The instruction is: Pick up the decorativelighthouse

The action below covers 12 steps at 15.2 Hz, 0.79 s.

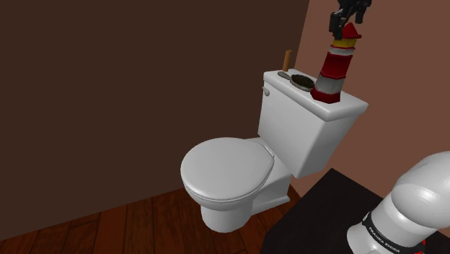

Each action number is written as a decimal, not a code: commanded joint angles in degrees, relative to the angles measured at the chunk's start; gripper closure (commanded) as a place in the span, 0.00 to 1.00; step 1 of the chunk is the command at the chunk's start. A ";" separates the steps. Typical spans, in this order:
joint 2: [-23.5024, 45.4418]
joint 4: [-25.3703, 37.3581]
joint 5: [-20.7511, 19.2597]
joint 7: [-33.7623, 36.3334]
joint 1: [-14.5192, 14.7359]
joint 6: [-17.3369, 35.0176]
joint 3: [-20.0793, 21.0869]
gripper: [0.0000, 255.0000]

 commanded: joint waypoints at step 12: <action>2.38 -0.27 -5.39 1.05 -0.96 2.40 0.38 0.00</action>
